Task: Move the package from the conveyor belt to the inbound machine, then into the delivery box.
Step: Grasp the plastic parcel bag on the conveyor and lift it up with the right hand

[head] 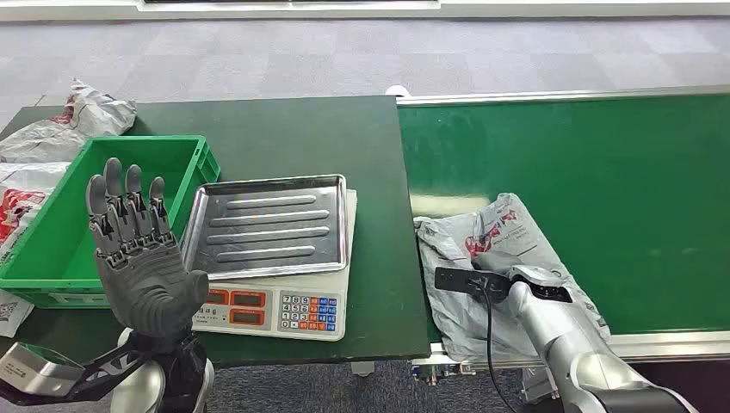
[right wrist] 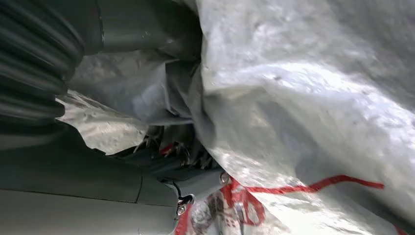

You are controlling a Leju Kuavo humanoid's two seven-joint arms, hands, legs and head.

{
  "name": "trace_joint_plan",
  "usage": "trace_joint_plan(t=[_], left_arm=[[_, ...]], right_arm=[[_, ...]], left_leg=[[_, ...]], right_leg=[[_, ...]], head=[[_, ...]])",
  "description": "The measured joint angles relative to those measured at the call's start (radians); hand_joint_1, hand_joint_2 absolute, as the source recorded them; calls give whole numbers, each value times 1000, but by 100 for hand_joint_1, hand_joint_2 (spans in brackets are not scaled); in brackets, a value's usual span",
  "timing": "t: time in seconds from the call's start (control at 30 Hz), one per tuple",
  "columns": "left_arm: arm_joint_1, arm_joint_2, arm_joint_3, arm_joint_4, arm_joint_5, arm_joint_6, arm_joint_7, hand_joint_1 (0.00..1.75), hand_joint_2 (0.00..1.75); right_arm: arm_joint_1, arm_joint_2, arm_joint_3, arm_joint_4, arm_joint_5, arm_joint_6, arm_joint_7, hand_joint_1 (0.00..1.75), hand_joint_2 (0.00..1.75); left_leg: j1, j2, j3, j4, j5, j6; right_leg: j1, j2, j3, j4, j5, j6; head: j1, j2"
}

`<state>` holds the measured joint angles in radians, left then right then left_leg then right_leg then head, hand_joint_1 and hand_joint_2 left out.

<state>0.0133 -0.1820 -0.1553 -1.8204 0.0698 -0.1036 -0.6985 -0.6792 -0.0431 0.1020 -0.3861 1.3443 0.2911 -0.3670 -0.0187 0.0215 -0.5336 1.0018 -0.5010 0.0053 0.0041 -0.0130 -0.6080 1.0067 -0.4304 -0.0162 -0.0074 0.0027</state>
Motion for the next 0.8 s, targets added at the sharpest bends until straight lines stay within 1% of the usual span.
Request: trace_joint_plan(t=[0.8], left_arm=[[0, 7, 0, -3, 2, 3, 0, 0, 175]], right_arm=[[2, 9, 27, -4, -15, -6, -15, 175, 175]], left_leg=[[0, -1, 0, 0, 0, 0]], right_leg=[[0, 0, 0, 0, 0, 0]], head=[[0, 0]])
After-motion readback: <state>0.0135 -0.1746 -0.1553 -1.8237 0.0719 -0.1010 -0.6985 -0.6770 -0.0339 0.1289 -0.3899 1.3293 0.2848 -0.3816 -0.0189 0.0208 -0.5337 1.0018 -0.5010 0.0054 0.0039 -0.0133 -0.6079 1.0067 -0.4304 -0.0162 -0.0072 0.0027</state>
